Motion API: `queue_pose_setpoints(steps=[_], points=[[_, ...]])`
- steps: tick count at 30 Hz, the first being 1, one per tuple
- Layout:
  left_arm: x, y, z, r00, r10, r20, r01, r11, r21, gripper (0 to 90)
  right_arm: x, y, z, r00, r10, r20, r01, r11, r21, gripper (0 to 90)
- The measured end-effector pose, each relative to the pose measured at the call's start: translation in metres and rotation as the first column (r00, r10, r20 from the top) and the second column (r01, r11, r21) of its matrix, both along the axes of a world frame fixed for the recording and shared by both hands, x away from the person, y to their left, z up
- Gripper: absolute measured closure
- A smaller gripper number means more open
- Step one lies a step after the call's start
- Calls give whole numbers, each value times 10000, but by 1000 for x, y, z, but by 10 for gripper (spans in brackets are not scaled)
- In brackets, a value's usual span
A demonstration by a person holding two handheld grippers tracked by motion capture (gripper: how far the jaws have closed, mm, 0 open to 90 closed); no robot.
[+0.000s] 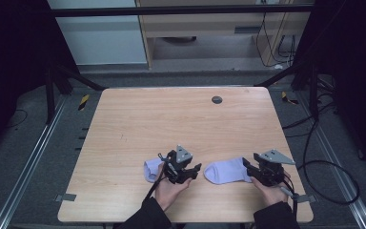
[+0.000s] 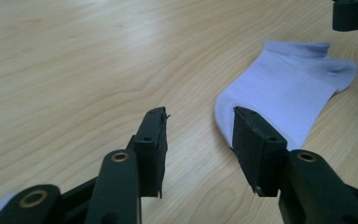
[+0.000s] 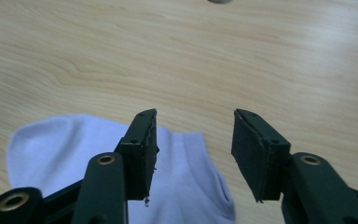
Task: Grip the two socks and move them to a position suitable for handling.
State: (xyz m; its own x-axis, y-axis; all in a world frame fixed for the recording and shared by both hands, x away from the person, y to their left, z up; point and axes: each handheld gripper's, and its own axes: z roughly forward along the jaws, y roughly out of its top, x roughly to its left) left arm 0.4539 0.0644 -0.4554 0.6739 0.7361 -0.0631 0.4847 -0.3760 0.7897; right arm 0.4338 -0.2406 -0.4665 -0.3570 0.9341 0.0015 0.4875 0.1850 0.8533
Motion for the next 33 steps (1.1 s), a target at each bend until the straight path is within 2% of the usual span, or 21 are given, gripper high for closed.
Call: queue_pose_setpoints(steps=[5, 8, 12, 16, 19, 23, 30, 33], points=[[-4, 25, 16, 9994, 169, 309, -169, 9999, -6, 507, -3, 8, 8, 9991, 336, 244, -344, 9989, 331, 466], [-8, 44, 24, 9975, 280, 650, -295, 9993, 226, 489, -3, 13, 12, 9980, 547, 323, -561, 9976, 414, 440], [-13, 67, 28, 9952, 500, 836, -525, 9982, 276, 470, -3, 20, 16, 9955, 850, 409, -868, 9953, 434, 429], [-18, 92, 25, 9928, 813, 884, -838, 9962, 253, 467, -3, 30, 19, 9902, 1339, 403, -1353, 9903, 328, 443], [-20, 108, 20, 9901, 1156, 791, -1167, 9931, 98, 465, -1, 38, 19, 9859, 1629, 369, -1637, 9863, 197, 444], [-24, 128, 14, 9867, 1475, 679, -1486, 9888, 113, 463, 1, 49, 21, 9806, 1928, 345, -1932, 9811, 81, 439], [-31, 154, 6, 9788, 1985, 500, -1980, 9801, -142, 466, 8, 75, 23, 9698, 2427, 257, -2431, 9699, 112, 428], [-33, 159, 3, 9780, 2034, 457, -2034, 9791, -36, 465, 11, 88, 25, 9639, 2654, 214, -2658, 9638, 204, 426]])
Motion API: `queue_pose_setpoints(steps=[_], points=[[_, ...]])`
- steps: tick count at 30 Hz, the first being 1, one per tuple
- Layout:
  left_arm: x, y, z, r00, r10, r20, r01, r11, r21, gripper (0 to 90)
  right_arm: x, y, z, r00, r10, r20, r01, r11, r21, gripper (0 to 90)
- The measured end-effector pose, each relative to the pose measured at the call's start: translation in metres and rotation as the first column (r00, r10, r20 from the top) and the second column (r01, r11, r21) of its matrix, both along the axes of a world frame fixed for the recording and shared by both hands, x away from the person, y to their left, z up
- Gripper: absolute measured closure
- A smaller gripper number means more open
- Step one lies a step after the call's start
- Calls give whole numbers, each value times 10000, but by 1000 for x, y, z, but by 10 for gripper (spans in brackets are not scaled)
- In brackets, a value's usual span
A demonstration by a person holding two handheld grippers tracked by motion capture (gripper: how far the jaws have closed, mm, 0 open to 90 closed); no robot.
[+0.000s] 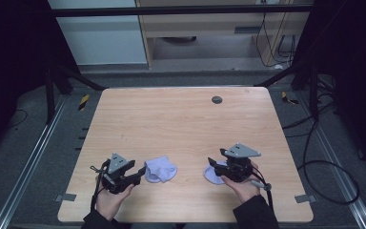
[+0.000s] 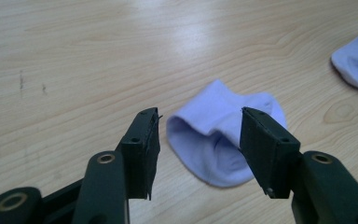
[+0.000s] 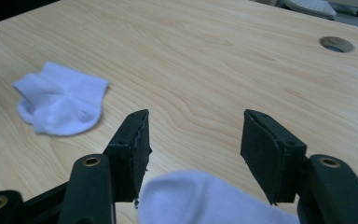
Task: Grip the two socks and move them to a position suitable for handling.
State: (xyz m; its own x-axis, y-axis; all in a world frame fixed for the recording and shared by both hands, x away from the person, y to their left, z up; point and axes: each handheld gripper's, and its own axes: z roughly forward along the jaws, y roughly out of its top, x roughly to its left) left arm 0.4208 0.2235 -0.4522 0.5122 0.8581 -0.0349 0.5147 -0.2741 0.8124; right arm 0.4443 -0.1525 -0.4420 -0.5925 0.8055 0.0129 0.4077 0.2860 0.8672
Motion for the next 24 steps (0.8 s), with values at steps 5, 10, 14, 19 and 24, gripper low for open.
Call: queue_pose_setpoints(steps=[5, 10, 14, 19, 24], points=[[-3, 7, -8, 9998, 58, -199, -55, 9999, 161, 469, 5, 26, 2, 9986, 533, -53, -533, 9986, 39, 448], [-2, 10, -12, 9994, 159, -317, -151, 9996, 230, 477, 7, 56, 1, 9932, 1149, -180, -1150, 9934, -51, 485], [1, 14, -16, 9987, 326, -401, -311, 9988, 369, 496, 7, 79, -3, 9861, 1622, -349, -1629, 9864, -212, 523], [4, 18, -19, 9975, 438, -546, -414, 9982, 444, 561, 8, 110, -18, 9723, 2199, -789, -2253, 9719, -677, 559], [4, 17, -21, 9976, 372, -586, -342, 9981, 513, 588, 8, 128, -32, 9625, 2470, -1123, -2578, 9616, -941, 584]])
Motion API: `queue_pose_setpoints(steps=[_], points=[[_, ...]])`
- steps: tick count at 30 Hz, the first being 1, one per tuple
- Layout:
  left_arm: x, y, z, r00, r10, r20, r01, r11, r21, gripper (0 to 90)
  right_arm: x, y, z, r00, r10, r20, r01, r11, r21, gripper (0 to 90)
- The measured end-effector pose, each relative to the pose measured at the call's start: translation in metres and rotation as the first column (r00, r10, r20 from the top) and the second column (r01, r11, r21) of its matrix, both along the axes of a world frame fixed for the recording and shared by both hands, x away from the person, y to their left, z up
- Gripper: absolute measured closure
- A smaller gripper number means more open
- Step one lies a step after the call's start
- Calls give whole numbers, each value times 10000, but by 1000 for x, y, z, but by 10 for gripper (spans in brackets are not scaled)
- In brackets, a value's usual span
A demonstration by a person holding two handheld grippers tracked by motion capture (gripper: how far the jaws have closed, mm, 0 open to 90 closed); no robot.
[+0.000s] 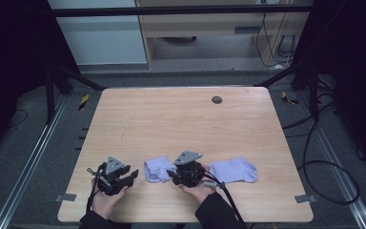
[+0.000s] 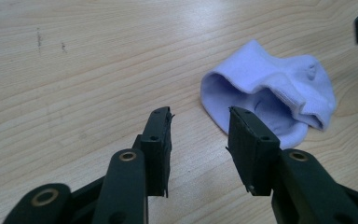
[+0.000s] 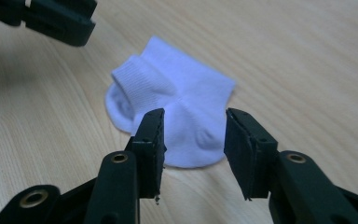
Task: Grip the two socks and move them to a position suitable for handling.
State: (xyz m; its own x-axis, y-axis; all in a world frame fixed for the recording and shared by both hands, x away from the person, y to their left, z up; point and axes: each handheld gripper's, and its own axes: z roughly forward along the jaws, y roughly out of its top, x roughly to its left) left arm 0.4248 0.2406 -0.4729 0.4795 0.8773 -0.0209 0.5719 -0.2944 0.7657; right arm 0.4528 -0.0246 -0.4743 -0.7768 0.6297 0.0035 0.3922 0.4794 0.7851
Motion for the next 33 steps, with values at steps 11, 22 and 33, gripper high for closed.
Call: queue_pose_setpoints(steps=[11, 22, 33], points=[[1, -4, -2, 9997, -221, -100, 222, 9997, 90, 627, 1, 24, -22, 9968, 548, -585, -581, 9968, -555, 604], [4, -15, -9, 9988, -431, -211, 435, 9989, 193, 576, -1, 25, -25, 9934, 564, -996, -607, 9973, -410, 884], [18, -28, -23, 9974, -590, -405, 599, 9980, 215, 493, -5, 21, -19, 9943, 645, -845, -635, 9979, 142, 889]])
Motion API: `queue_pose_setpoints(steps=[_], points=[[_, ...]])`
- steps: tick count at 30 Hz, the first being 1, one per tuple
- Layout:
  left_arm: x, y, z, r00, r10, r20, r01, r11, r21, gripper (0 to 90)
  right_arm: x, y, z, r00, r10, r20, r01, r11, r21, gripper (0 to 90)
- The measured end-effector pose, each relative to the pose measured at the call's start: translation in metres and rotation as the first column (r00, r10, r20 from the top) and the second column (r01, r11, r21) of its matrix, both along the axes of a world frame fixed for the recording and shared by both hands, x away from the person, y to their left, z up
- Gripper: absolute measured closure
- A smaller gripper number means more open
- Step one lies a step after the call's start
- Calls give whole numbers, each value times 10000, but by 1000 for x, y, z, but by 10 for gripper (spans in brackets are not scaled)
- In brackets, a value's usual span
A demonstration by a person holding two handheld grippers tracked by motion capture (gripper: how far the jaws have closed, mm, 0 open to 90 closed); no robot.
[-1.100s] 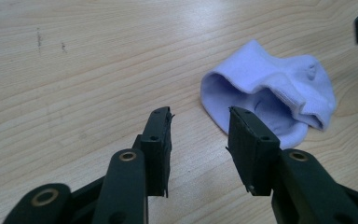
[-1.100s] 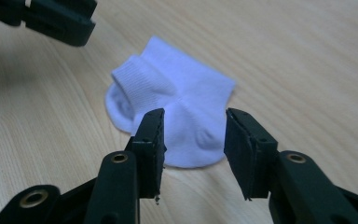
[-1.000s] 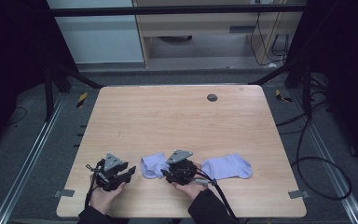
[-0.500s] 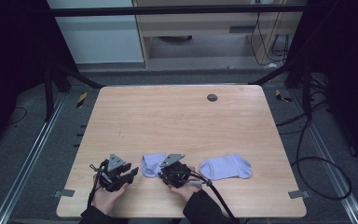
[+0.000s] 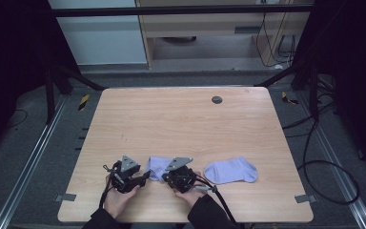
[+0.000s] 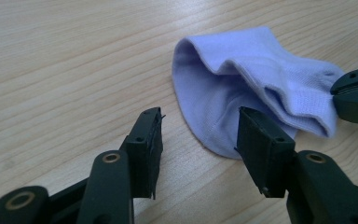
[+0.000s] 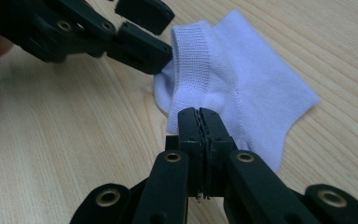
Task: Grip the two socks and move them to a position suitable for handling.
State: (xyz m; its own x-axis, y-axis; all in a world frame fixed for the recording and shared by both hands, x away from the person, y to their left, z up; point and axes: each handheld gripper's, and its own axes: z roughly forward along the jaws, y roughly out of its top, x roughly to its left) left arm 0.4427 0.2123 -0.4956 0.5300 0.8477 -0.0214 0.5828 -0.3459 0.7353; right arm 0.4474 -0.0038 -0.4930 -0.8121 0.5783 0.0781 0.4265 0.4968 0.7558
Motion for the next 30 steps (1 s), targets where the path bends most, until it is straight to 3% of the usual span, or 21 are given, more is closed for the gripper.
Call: queue_pose_setpoints(steps=[4, 10, 20, 30], points=[[1, -3, -3, 10000, -70, -58, 70, 10000, 45, 501, 0, 0, 2, 10000, 6, 33, -7, 9999, 168, 890], [1, -6, -4, 9997, -230, -54, 231, 9996, 186, 590, -1, -3, 8, 10000, -25, 11, 25, 9983, 579, 889], [0, -10, -4, 9984, -531, -177, 532, 9986, 33, 844, -1, -8, 23, 9987, -442, 236, 404, 9892, 1410, 890], [-1, -10, 0, 9958, -842, -347, 847, 9963, 144, 873, 5, -18, 36, 9927, -1174, 287, 1085, 9702, 2166, 890]])
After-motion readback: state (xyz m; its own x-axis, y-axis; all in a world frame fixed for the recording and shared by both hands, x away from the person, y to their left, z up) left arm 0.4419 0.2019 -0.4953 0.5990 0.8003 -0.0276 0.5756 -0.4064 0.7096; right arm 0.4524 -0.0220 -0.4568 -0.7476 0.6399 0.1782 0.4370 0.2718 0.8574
